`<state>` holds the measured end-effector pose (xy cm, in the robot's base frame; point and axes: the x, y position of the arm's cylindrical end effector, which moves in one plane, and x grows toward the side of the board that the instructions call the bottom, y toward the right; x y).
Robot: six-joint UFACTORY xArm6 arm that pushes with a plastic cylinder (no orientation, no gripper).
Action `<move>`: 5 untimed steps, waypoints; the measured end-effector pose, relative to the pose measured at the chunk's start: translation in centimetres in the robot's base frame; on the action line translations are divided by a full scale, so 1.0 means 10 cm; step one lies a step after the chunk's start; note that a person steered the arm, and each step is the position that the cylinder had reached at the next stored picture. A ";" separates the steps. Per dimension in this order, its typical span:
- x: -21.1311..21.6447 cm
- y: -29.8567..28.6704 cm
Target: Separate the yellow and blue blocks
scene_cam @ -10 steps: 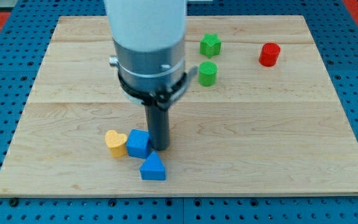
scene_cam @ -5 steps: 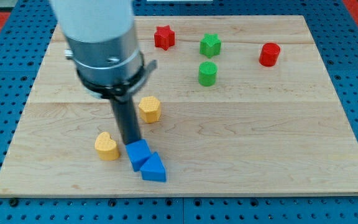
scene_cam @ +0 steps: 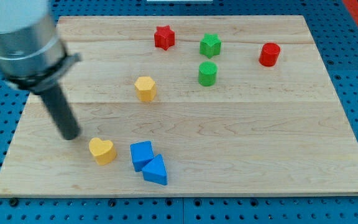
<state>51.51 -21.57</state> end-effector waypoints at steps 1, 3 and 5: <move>0.52 -0.17; 0.59 0.73; -0.03 1.45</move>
<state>51.25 -7.04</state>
